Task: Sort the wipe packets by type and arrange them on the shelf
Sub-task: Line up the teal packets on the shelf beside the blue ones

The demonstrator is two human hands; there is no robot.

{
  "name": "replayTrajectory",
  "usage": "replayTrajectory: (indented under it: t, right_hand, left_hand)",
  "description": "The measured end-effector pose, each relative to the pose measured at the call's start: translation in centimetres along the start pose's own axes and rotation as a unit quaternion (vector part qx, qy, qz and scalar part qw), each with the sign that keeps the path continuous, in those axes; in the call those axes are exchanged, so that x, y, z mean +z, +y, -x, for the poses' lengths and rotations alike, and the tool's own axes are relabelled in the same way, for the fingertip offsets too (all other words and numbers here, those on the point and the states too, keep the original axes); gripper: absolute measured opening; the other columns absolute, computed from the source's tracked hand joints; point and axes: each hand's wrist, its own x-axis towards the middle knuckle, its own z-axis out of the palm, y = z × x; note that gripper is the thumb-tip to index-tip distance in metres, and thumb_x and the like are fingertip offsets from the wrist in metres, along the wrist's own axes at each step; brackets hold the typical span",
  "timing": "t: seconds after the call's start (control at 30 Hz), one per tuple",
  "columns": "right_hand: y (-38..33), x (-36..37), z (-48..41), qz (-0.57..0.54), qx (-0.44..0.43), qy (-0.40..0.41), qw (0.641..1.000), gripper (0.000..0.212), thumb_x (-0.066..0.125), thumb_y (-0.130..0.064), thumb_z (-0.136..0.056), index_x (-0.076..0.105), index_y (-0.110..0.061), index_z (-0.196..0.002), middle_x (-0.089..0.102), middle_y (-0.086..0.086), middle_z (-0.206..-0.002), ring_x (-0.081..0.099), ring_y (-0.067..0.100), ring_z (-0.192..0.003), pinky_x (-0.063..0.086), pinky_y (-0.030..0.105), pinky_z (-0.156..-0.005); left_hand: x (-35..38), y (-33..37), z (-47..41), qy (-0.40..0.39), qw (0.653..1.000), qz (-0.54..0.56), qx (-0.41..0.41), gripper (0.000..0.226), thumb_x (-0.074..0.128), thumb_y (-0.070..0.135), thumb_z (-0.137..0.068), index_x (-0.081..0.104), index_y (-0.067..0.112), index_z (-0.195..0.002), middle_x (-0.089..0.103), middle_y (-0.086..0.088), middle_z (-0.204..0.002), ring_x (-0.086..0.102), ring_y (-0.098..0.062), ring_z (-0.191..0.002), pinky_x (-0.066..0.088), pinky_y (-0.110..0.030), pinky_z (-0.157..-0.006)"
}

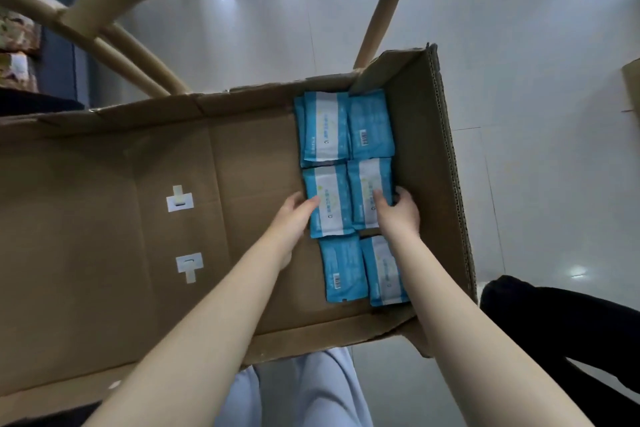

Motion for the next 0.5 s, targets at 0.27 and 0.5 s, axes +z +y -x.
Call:
replayTrajectory:
  t: [0.27,0.5]
  right_hand:
    - [1.0,0.4,-0.3,0.030,0.003,0.022,0.999,0.038,0.073,-0.023,-0.089,0.058,-0.010,-0.122,0.062,0.002,-0.108,0.063,0.024,-0.102,0.053,0.038,-0.090]
    - [-0.8,-1.4,3.1,-0.101,-0.068,0.009,0.993,0.022,0.073,-0.020,-0.089,0.057,-0.019,-0.104,0.065,0.002,-0.104,0.064,0.023,-0.107,0.053,0.042,-0.096]
  left_hand:
    - [0.3,-1.7,-0.9,0.081,0.996,0.005,0.027,0.026,0.065,0.011,-0.093,0.056,0.009,-0.118,0.064,-0.012,-0.117,0.064,-0.022,-0.099,0.052,-0.034,-0.086]
    - [-2.8,-1.7,3.3,0.081,0.992,0.087,0.036,0.023,0.059,0.009,-0.097,0.059,0.011,-0.120,0.067,-0.009,-0.116,0.065,-0.019,-0.101,0.053,-0.032,-0.087]
